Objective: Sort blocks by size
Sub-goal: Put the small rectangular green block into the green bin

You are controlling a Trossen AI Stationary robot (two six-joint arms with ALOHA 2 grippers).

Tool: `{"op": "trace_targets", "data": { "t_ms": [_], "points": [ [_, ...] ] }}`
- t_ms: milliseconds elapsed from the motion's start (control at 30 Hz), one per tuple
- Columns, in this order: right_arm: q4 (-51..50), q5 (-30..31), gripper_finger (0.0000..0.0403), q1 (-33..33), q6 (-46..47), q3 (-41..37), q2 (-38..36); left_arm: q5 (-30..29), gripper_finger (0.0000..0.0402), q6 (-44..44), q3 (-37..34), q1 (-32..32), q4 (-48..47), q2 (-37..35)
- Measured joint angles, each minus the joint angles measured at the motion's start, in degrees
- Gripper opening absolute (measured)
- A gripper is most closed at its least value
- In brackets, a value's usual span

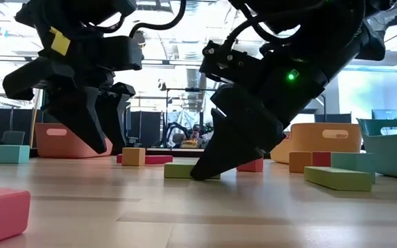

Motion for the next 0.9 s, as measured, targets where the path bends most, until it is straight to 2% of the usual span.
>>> {"op": "trace_targets", "data": {
  "t_ms": [367, 633, 900],
  "points": [
    [0.01, -0.13, 0.0155, 0.23, -0.29, -0.02, 0.07, 0.0, 0.0206, 0.02, 0.0, 0.0, 0.0, 0.0],
    [-5.82, -0.58, 0.0163, 0.52, -0.27, -0.29, -4.38, 0.0, 0.0206, 0.02, 0.0, 0.02, -0.02, 0.0],
    [-24.2, -0.47, 0.0159, 3.41, 4.1, -0.2, -16.99, 0.0, 0.0206, 0.02, 0.02, 0.02, 0.2, 0.0]
  ]
}}
